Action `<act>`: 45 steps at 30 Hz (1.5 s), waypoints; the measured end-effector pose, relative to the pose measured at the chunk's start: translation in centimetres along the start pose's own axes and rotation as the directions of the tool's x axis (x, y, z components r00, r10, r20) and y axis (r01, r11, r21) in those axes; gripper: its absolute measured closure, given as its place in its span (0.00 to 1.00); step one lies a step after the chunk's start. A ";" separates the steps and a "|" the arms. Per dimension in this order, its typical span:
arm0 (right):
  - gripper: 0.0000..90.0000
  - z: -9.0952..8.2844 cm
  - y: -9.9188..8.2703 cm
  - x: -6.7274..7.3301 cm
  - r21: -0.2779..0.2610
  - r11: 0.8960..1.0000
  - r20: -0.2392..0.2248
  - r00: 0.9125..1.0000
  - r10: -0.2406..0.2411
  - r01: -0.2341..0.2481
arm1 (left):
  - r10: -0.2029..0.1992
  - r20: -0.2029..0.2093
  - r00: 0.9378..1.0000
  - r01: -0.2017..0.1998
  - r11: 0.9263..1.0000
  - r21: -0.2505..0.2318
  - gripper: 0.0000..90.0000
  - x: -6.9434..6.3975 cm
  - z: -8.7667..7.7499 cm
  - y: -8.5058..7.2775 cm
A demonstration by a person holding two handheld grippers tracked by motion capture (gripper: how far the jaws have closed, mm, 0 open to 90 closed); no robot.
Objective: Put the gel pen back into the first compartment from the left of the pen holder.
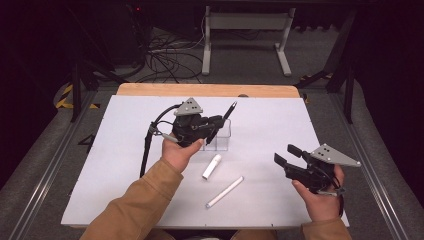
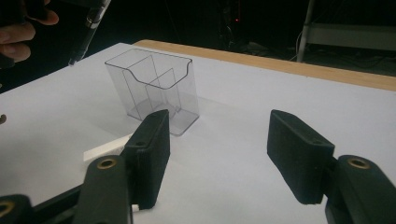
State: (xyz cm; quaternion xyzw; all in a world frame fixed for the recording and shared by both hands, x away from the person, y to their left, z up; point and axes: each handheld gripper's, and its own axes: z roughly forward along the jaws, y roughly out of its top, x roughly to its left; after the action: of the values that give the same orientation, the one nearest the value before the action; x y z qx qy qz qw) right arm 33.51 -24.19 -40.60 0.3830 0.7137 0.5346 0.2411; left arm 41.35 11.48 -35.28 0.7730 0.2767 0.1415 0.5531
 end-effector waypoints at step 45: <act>0.45 0.2 -0.1 0.0 0.008 1.000 -0.001 1.000 -0.005 0.005 | -0.043 -0.152 0.987 0.031 0.996 -0.082 0.88 6.3 1.3 -1.2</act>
State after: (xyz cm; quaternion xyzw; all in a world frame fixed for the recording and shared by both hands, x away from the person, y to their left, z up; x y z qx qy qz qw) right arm 33.62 -24.04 -40.78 0.3819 0.7169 0.5314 0.2407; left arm 46.81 14.46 -37.35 0.7319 0.3269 0.2011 0.5631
